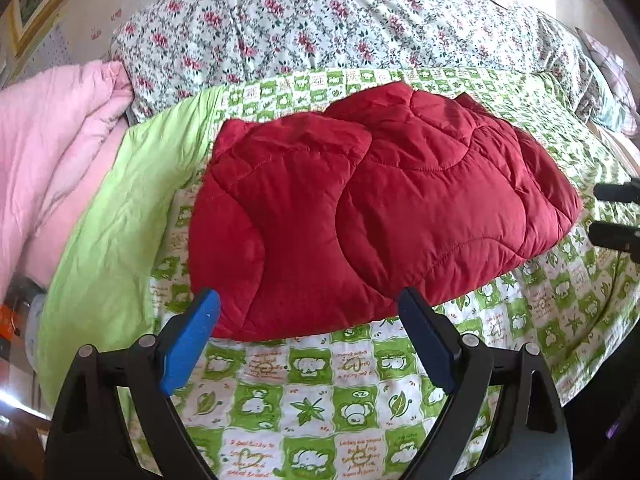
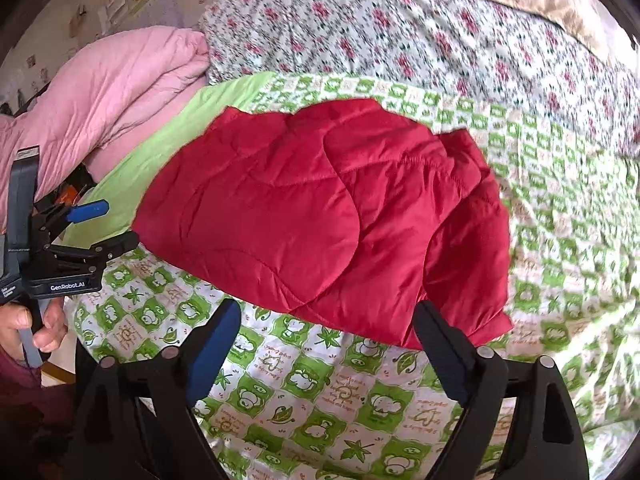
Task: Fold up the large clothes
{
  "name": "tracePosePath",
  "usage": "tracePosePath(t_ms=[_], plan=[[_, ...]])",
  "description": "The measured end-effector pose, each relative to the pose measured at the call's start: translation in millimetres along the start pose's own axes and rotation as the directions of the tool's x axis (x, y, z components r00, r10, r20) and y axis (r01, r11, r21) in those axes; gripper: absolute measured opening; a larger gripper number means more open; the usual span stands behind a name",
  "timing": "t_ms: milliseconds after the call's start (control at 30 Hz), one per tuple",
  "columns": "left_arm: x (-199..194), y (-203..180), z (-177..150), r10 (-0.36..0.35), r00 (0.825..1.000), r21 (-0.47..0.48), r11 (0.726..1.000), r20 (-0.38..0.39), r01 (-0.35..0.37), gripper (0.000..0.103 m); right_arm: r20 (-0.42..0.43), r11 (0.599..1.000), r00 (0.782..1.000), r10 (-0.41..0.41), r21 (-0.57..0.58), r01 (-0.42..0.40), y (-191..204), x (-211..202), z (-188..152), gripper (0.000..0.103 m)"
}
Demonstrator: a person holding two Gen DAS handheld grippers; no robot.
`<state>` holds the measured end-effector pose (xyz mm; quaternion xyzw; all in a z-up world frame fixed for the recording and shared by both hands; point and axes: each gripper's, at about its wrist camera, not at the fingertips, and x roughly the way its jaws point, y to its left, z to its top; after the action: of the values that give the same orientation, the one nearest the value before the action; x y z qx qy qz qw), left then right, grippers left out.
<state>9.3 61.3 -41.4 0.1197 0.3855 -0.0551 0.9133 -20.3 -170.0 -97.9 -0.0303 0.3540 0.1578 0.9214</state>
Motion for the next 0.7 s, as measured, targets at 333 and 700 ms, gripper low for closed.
tracePosePath(t_ms=[333,700], plan=[[-24,-4,21,0.029,1.000,0.052,0.998,-0.001,-0.029,0.099,-0.002,0.995,1.000,0.025,-0.098,-0.025,9,-24,13,0.096],[-8,-11,31,0.048,0.998,0.068,0.997,-0.044,-0.045,0.099,-0.049,0.996,0.997,0.060,-0.058,-0.063,-2,-12,14,0.096]])
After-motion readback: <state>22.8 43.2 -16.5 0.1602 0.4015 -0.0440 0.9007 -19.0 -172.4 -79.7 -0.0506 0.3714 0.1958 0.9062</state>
